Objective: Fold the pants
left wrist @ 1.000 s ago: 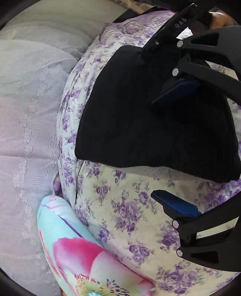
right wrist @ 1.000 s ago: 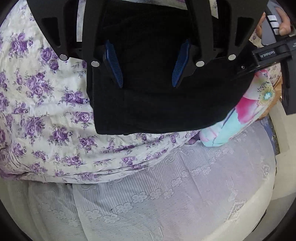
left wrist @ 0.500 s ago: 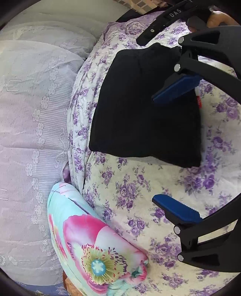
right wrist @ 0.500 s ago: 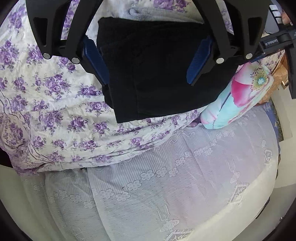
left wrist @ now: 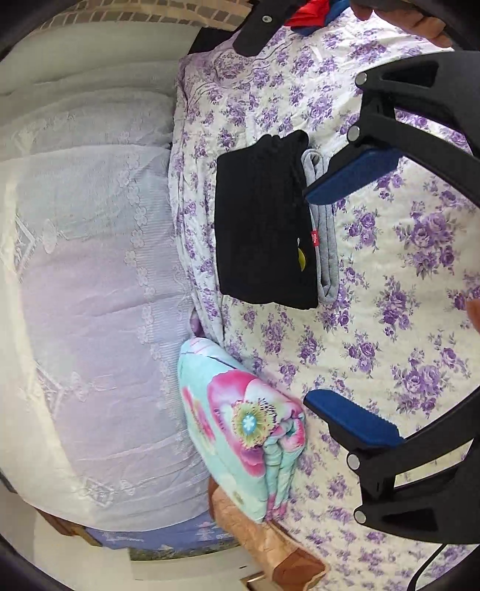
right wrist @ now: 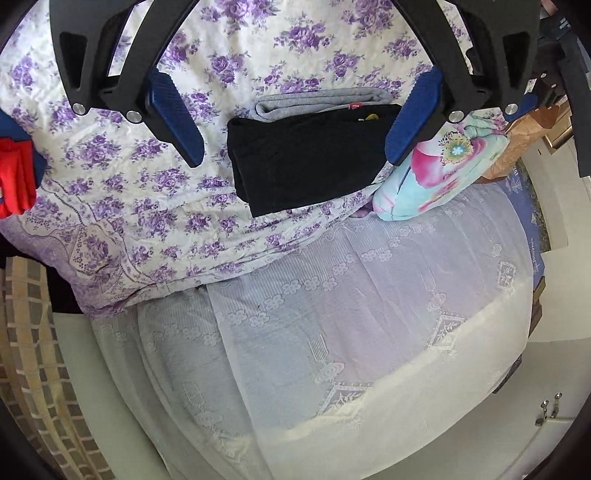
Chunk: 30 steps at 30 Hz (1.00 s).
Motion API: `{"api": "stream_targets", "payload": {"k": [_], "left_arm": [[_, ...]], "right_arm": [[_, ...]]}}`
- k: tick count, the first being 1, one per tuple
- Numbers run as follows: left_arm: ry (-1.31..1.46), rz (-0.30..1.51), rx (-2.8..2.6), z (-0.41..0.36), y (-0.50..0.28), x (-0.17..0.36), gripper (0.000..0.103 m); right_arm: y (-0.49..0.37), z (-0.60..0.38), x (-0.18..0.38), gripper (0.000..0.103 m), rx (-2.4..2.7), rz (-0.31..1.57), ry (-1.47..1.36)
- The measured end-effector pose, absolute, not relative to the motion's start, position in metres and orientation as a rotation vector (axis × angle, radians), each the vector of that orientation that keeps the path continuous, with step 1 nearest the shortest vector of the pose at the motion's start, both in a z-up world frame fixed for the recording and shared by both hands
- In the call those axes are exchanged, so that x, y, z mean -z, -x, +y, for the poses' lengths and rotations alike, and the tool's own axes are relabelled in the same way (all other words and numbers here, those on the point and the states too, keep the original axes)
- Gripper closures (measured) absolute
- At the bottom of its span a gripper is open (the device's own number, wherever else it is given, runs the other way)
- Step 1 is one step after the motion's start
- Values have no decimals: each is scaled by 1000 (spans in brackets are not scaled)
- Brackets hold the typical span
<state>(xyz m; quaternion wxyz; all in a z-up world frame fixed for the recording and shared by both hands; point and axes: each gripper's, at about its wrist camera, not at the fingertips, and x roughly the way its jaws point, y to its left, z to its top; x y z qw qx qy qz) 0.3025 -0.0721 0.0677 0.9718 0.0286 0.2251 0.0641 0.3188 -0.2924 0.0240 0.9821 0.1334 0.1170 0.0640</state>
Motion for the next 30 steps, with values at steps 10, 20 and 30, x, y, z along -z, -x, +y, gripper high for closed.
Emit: {"api": "stream_targets", "payload": {"k": [10, 20, 30], "left_arm": [[-14, 402, -88, -89, -259, -76, 5], [26, 515, -121, -64, -285, -34, 5], [12, 524, -132, -63, -285, -28, 5]], "right_arm": [[-280, -305, -19, 4, -68, 213, -227], [-296, -293, 7, 4, -52, 238, -199], [-291, -259, 17, 4, -65, 223, -62]]}}
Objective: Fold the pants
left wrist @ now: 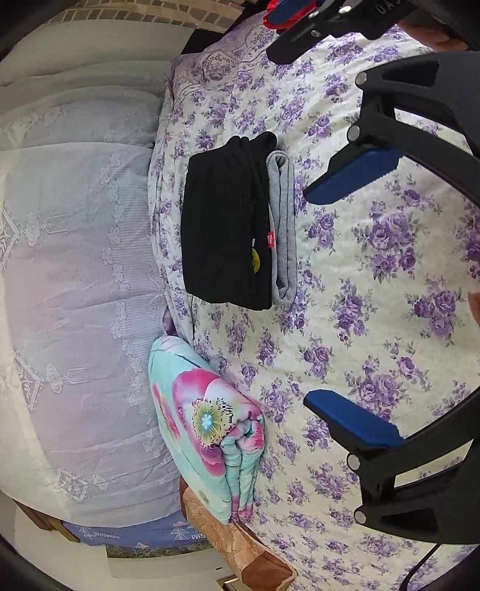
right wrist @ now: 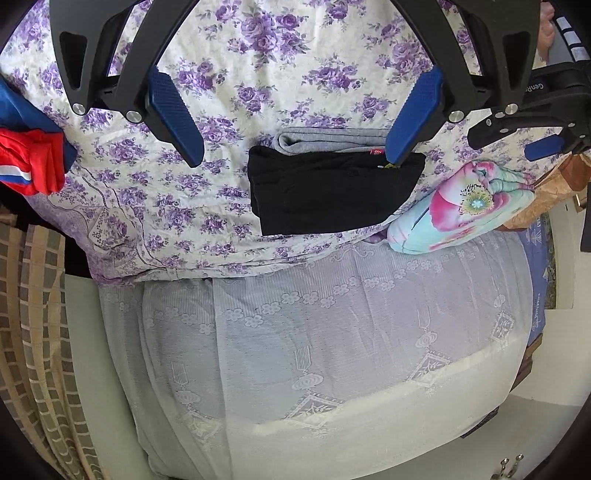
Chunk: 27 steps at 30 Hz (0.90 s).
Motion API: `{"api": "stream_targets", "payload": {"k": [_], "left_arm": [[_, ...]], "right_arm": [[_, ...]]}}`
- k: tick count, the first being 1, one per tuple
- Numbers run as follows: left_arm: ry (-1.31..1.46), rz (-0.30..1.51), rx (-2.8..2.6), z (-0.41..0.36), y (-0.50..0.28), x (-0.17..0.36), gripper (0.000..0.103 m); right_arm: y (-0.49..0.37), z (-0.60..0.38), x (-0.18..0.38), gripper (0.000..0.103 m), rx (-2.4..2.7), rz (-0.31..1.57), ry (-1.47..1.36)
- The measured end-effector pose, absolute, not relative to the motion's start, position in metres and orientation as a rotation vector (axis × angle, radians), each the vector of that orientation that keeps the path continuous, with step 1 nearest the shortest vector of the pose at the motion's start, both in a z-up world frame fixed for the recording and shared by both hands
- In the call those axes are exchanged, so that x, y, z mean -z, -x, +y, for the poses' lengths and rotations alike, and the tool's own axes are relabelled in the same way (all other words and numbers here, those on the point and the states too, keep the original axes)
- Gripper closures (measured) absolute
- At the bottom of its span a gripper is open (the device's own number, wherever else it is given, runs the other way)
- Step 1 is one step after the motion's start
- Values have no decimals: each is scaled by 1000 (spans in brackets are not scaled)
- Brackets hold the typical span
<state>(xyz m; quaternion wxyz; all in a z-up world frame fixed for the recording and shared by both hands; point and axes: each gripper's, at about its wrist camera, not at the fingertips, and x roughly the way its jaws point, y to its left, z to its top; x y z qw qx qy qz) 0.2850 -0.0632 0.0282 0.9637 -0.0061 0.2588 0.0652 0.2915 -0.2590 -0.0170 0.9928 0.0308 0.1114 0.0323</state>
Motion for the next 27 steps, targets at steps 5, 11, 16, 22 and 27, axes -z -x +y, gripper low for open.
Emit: {"api": "stream_targets", "payload": {"k": [5, 11, 16, 22, 27], "left_arm": [[32, 493, -111, -63, -280, -33, 5], [-7, 460, -133, -72, -275, -31, 5], [-24, 433, -146, -73, -272, -32, 5], [-32, 449, -137, -76, -273, -31, 5], [-9, 480, -118, -73, -278, -27, 5]], "right_arm": [[-289, -257, 17, 4, -66, 220, -60], [-290, -256, 19, 4, -69, 233, -59], [-290, -260, 17, 4, -69, 233, -69], [-292, -264, 17, 4, -69, 237, -89], [-292, -265, 17, 4, -73, 241, -89]]}}
